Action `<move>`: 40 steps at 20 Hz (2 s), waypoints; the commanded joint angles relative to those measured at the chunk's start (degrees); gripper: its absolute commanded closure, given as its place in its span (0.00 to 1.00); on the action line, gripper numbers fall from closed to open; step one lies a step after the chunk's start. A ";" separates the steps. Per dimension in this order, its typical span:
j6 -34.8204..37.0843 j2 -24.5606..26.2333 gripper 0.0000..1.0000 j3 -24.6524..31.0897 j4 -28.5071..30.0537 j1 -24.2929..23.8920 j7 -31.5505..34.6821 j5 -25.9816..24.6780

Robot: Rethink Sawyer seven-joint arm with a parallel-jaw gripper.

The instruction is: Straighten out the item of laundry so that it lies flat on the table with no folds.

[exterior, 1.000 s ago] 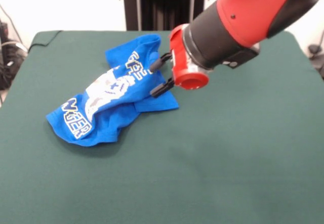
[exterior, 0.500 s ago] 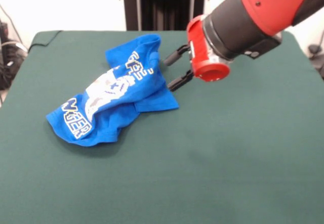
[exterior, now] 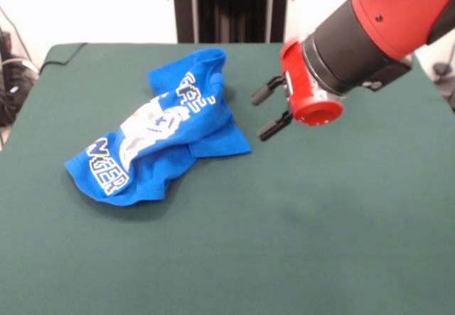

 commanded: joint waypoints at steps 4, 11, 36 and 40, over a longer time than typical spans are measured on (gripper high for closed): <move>-7.24 4.56 0.00 11.03 5.50 1.37 12.20 4.46; -9.68 6.25 0.00 9.59 5.73 1.96 14.13 3.84; -17.15 3.14 0.00 9.15 16.89 3.74 12.77 3.42; -21.93 4.31 0.00 11.27 17.80 3.66 13.62 5.06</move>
